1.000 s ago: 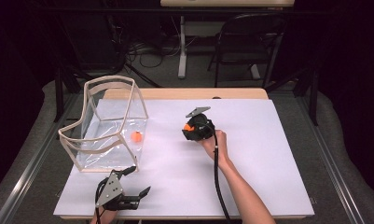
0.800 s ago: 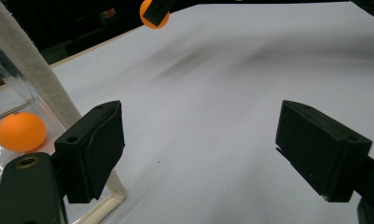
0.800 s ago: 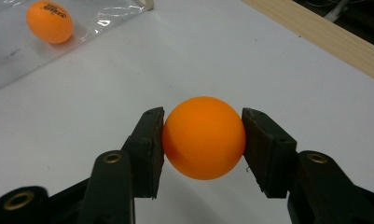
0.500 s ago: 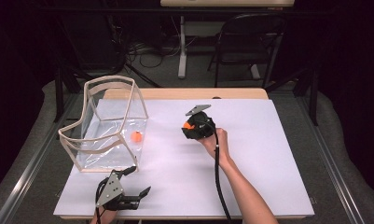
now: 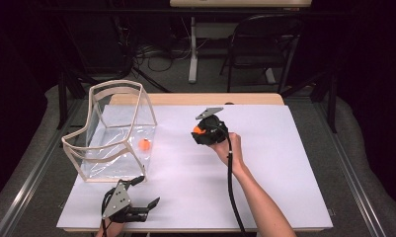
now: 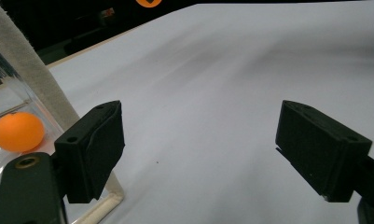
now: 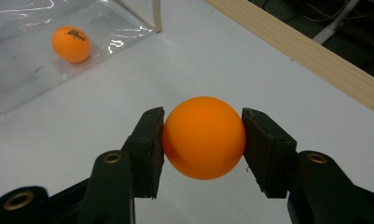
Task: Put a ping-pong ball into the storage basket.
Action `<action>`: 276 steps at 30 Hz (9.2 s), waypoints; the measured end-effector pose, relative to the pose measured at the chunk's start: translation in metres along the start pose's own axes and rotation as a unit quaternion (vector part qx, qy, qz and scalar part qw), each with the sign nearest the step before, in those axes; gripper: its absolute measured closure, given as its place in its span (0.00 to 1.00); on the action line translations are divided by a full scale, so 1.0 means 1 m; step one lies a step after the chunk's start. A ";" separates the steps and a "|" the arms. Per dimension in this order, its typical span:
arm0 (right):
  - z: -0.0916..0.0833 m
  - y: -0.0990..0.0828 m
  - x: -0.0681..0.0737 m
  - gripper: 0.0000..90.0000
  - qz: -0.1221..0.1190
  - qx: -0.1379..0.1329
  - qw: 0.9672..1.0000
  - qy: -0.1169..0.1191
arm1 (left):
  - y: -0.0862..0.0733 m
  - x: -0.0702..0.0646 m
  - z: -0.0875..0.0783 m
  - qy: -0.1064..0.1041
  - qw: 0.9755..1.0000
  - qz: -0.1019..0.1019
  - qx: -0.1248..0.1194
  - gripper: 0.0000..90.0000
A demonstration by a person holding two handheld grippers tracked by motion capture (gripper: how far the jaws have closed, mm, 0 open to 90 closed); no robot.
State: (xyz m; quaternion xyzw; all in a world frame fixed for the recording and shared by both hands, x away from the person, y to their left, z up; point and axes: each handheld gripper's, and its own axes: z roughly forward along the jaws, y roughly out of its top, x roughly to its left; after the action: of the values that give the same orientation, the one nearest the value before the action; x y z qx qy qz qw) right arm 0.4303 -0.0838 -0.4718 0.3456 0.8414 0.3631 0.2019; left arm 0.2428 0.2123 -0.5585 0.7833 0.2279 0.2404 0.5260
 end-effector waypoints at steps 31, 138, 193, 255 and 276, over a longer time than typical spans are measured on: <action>-0.024 0.022 0.011 0.56 -0.020 -0.031 0.999 -0.001 | 0.000 0.000 0.000 0.000 1.000 -0.001 -0.001 0.17; -0.046 0.106 0.039 0.56 -0.063 -0.065 0.996 0.025 | 0.000 0.000 0.000 -0.001 1.000 -0.001 -0.003 0.17; -0.047 0.150 0.072 0.56 -0.096 -0.072 0.992 0.046 | 0.000 0.000 -0.001 -0.002 1.000 0.001 -0.003 0.17; -0.030 0.186 0.101 0.56 -0.121 -0.085 0.987 0.058 | 0.000 0.001 -0.002 -0.003 1.000 -0.001 -0.005 0.17; -0.011 0.193 0.114 0.56 -0.135 -0.074 0.986 0.068 | 0.000 0.001 -0.002 -0.004 1.000 -0.002 -0.005 0.17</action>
State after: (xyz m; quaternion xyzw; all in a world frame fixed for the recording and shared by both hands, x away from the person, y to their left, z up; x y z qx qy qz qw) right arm 0.4301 0.0904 -0.3305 0.1874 0.8630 0.4165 0.2159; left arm 0.2420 0.2143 -0.5579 0.7813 0.2257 0.2375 0.5312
